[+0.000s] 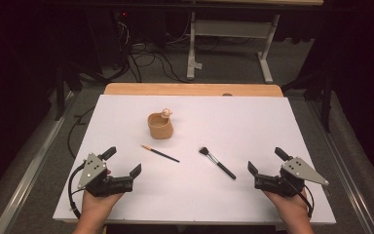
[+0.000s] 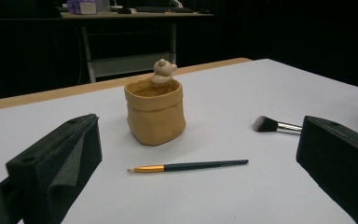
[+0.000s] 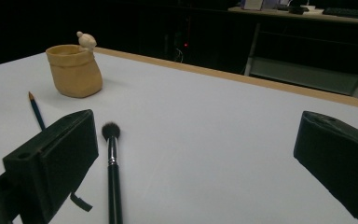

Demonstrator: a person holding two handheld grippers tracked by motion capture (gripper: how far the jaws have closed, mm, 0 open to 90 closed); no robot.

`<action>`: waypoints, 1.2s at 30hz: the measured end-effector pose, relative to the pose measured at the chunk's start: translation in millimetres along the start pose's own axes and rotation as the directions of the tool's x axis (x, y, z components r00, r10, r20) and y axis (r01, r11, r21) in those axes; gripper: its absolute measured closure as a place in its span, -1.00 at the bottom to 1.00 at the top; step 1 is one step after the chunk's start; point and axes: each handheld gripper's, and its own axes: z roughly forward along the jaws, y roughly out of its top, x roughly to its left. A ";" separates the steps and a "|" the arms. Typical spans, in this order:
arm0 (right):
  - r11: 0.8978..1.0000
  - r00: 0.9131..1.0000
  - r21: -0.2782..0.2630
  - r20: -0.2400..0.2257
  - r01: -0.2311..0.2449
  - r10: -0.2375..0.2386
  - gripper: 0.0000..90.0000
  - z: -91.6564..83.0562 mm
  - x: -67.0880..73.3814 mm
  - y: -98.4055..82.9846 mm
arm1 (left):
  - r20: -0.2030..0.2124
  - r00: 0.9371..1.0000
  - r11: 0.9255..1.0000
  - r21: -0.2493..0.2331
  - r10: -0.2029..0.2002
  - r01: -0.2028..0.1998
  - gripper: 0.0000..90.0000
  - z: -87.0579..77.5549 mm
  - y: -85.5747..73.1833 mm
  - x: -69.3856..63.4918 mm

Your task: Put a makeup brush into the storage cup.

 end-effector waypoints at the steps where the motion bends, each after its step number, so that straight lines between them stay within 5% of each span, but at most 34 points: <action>1: 1.000 1.000 -0.001 0.003 -0.007 0.007 -0.98 -0.4 -0.4 0.0 | 0.002 1.000 1.000 -0.004 -0.002 0.002 -0.99 0.1 0.1 -0.7; 36: 1.000 1.000 -0.017 0.017 -0.025 0.025 -0.98 -3.7 -6.0 0.6 | 0.004 1.000 1.000 -0.015 0.004 -0.004 -0.99 1.2 -0.1 -5.4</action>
